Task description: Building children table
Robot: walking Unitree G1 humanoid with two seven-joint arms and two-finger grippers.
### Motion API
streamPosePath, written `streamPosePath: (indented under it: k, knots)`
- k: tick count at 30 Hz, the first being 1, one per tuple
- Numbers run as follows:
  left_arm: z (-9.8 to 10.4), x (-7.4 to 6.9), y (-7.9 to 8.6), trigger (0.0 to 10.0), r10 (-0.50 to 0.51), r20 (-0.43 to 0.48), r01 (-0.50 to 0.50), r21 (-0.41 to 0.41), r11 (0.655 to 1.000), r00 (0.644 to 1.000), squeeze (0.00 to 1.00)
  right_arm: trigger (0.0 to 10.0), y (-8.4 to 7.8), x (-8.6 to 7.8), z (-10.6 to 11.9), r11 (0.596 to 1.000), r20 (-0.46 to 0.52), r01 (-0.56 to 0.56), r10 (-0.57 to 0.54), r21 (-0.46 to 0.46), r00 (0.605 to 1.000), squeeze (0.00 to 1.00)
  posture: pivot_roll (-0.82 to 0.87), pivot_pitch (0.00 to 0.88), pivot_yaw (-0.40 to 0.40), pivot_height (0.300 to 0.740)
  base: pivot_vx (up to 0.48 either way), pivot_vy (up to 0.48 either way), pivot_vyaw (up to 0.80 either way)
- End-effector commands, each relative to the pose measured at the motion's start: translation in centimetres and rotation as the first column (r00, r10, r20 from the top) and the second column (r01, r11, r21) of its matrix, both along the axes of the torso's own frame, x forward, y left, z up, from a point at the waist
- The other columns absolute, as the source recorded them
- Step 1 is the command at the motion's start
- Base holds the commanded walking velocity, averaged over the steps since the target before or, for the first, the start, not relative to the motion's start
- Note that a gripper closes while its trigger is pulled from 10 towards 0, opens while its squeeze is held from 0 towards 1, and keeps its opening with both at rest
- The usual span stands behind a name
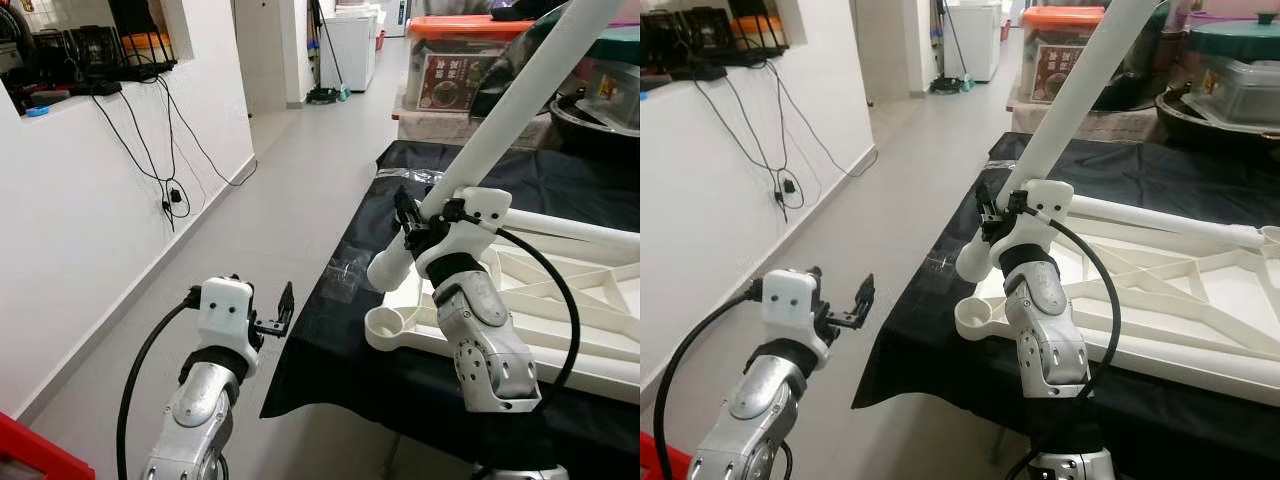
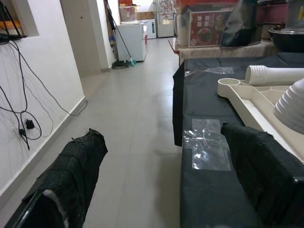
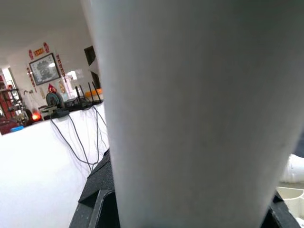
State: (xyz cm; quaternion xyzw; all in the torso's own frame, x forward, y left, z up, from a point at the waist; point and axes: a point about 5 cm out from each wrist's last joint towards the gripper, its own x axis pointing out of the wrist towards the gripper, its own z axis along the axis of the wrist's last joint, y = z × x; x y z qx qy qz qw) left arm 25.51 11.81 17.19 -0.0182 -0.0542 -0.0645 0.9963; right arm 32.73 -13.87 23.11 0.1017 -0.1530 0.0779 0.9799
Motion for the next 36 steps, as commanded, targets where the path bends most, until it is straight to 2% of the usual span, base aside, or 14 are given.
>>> streamPosePath:
  k: [1,10,13,23,31,36]
  knots:
    - [-0.2,0.1,0.2,10.0,0.018,-0.018,-0.018,-0.004,1.000,1.000,0.00,10.0,0.1,0.0,-0.3,1.000,-0.013,-0.012,0.012,0.006,1.000,0.00,0.05,0.000,-0.024,0.740,0.000,-0.300,0.00]
    - [-0.4,0.1,0.1,10.0,0.029,-0.022,-0.029,-0.005,1.000,0.999,0.00,10.0,-0.1,0.2,-0.2,1.000,-0.015,-0.014,0.014,0.003,1.000,0.00,0.03,0.000,-0.049,0.740,0.000,-0.330,0.00]
    - [-0.4,0.2,0.5,10.0,0.054,-0.026,-0.055,-0.033,0.998,0.998,0.00,10.0,0.2,0.3,-0.1,1.000,-0.015,-0.023,0.023,-0.001,1.000,0.00,0.00,0.000,-0.027,0.740,0.000,0.000,0.00]
    - [-0.1,0.2,0.7,10.0,0.058,-0.017,-0.059,-0.033,0.998,0.998,0.00,10.0,0.2,0.3,-0.1,1.000,-0.006,-0.024,0.024,0.010,1.000,0.00,0.02,0.000,-0.016,0.740,0.000,0.000,0.00]
    - [-0.1,0.0,0.8,10.0,0.059,-0.020,-0.059,-0.034,0.998,0.998,0.00,10.0,0.6,0.8,0.3,0.995,0.016,-0.098,0.098,-0.017,0.995,0.00,0.02,0.000,-0.017,0.740,0.000,0.000,0.00]
    - [-0.1,-0.6,0.6,10.0,0.043,-0.027,-0.044,-0.038,0.998,0.999,0.00,10.0,0.7,2.4,0.9,0.978,0.025,-0.197,0.199,-0.065,0.980,0.00,0.03,0.036,-0.025,0.740,0.000,0.000,0.00]
